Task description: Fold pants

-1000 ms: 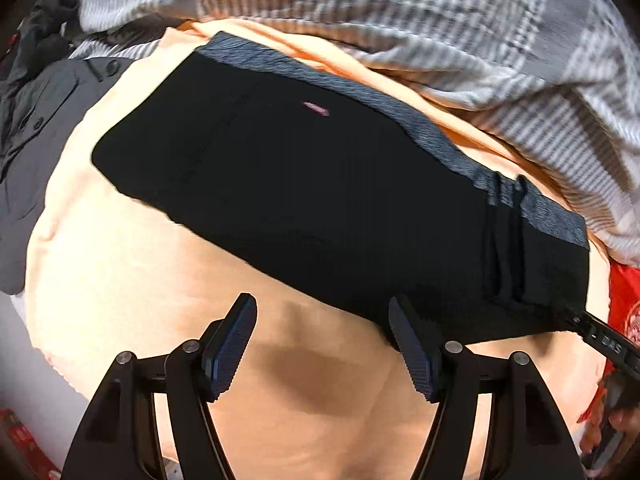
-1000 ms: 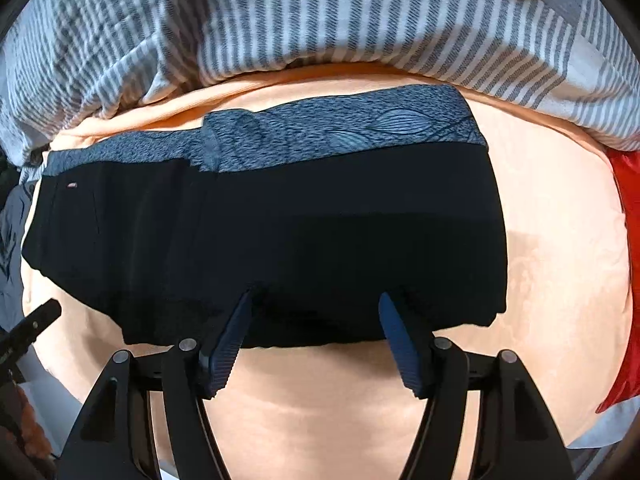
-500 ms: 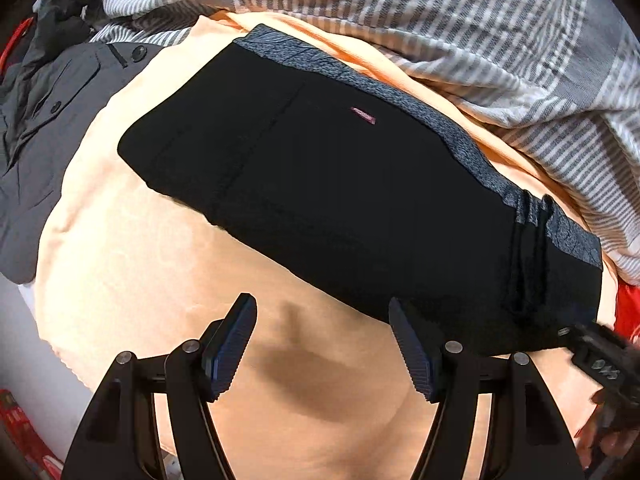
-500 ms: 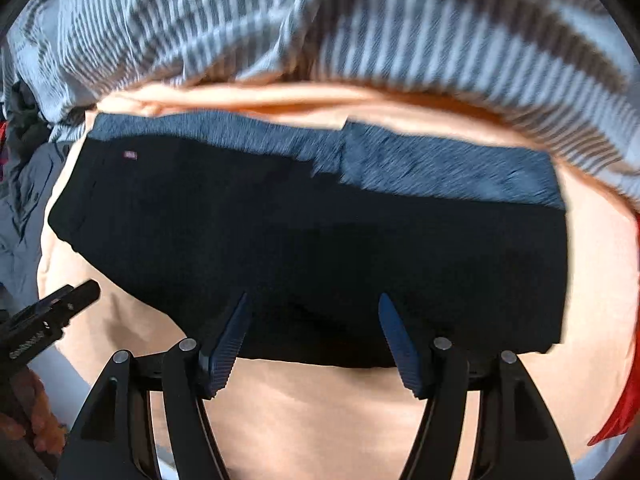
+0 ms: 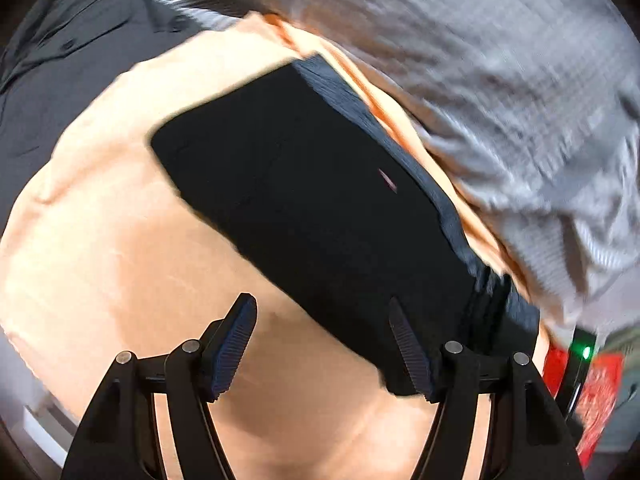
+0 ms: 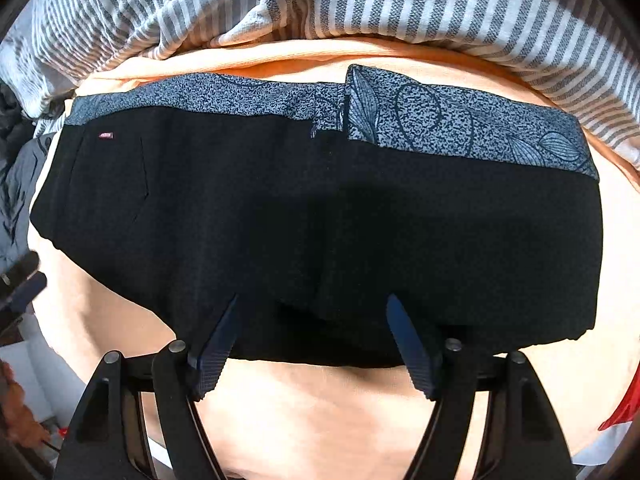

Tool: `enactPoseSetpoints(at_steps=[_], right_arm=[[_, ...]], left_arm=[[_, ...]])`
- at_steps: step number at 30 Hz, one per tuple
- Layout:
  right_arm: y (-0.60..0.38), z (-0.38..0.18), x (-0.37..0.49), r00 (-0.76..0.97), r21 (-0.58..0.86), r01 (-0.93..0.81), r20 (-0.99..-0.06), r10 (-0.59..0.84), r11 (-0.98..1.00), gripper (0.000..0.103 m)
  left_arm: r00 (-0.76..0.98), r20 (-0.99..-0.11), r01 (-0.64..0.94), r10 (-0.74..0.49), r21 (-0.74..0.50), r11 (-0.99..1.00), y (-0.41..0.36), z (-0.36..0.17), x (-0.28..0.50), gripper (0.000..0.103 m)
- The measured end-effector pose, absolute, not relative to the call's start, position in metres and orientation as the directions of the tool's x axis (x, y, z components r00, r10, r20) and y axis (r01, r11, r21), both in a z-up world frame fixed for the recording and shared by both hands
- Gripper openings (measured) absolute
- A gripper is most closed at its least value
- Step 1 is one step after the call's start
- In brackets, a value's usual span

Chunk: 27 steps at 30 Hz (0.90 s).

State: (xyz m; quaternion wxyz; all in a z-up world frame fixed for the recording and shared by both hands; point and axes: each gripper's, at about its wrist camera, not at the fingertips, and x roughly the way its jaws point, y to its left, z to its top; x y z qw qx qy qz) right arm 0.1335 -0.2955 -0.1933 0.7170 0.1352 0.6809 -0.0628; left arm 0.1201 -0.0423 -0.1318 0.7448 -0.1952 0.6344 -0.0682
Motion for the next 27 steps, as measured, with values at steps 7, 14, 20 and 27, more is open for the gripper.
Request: enactPoseSetpoints(at_steps=[7,14,20,27], right_arm=[[-0.259,-0.177,0.139,0.129,0.048,0.188,-0.991,0.023,0.981,0.078],[-0.204,-0.183,0.176,0.171,0.100,0.073,-0.982,0.086,0.992,0.078],[-0.193,-0.225,0.176,0.079,0.150,0.069,-0.986,0.144,0.986,0.078],[-0.184,-0.240,0.180,0.069,0.155,0.069,-0.986,0.150,0.985,0.079]], left_arm=[[0.217,-0.909,-0.219,-0.355,-0.400,0.890,-0.005,-0.150,0.134,0.070],[0.224,-0.873,-0.254,-0.432,-0.481,0.839,0.006,-0.174,0.148,0.070],[0.241,-0.824,-0.286,-0.512,-0.565,0.774,0.011,-0.192,0.158,0.070],[0.276,-0.775,-0.282,-0.569,-0.631,0.722,0.011,-0.194,0.170,0.070]])
